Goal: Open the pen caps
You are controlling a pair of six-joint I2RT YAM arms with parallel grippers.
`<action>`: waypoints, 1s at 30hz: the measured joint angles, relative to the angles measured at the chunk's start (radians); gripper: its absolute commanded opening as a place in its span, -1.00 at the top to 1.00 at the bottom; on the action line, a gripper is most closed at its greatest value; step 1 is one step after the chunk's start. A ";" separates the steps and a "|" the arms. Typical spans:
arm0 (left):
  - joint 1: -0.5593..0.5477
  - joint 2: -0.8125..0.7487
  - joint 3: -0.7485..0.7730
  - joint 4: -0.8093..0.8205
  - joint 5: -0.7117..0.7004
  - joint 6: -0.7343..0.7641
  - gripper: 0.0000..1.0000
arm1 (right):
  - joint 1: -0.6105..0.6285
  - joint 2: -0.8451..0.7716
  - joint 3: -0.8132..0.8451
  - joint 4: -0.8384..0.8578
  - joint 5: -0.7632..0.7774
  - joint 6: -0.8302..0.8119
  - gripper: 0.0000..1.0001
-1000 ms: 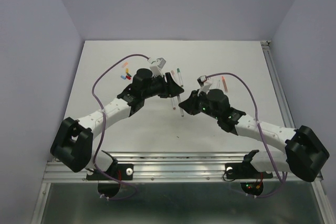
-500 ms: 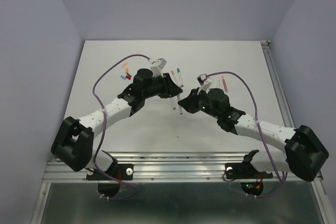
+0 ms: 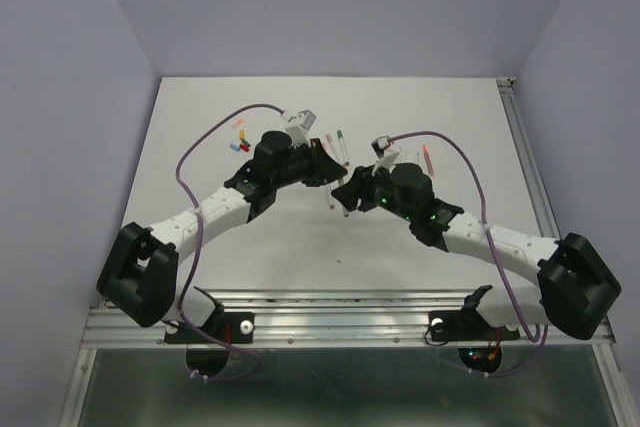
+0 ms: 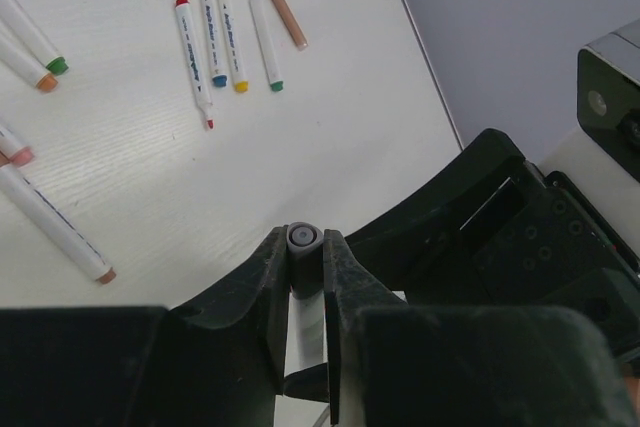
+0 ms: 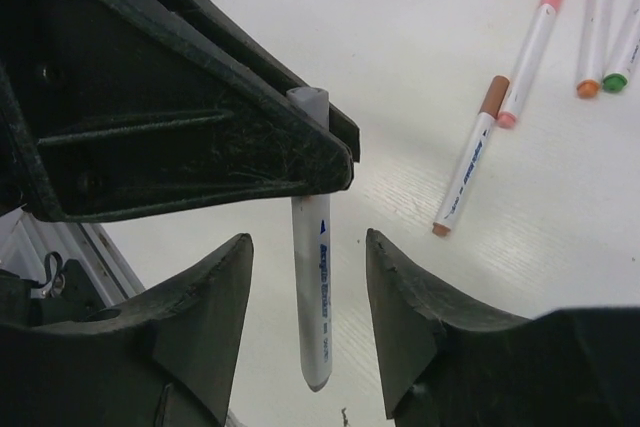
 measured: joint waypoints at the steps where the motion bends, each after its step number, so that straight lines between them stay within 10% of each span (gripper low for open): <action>1: 0.000 -0.001 0.000 0.002 -0.002 -0.003 1.00 | 0.000 0.005 0.006 0.000 0.000 -0.002 -0.11; 6: -0.004 -0.013 0.000 0.011 -0.006 -0.014 1.00 | 0.000 0.063 0.051 0.000 -0.011 -0.015 0.11; 11: -0.004 -0.029 0.000 0.019 -0.024 -0.018 1.00 | 0.000 0.108 0.086 -0.002 -0.031 -0.018 0.98; 19: 0.018 -0.015 0.039 -0.043 -0.023 -0.023 1.00 | 0.001 0.093 0.048 0.043 -0.079 0.033 0.99; 30: 0.356 0.089 0.178 -0.089 -0.255 0.040 1.00 | 0.198 -0.141 -0.077 -0.179 0.016 0.120 0.99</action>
